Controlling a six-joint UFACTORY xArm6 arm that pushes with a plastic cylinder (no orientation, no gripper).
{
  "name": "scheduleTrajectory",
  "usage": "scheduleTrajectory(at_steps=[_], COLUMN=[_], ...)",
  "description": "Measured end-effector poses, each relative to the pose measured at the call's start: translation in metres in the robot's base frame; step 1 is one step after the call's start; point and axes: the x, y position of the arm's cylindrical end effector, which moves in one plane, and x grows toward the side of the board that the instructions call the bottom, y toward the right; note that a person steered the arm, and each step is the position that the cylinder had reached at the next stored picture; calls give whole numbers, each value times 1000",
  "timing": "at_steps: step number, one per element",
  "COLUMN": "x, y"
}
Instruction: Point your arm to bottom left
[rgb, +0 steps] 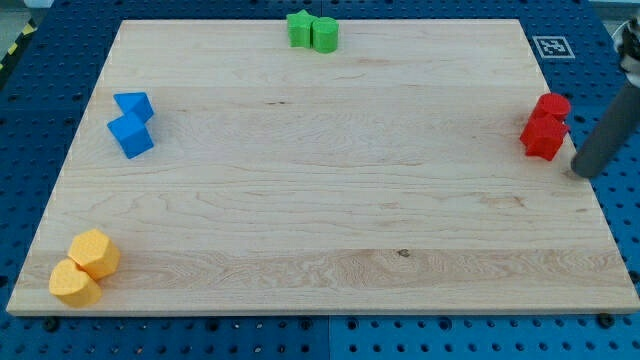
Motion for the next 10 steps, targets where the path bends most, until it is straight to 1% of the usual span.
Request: scheduleTrajectory(at_steps=[1,2,3,4,5,6,8,9,10], x=[37,37,38,53,24,24,30,36,77], y=[-50,-148,-231,-280,-336,-400,-594,-597,-596])
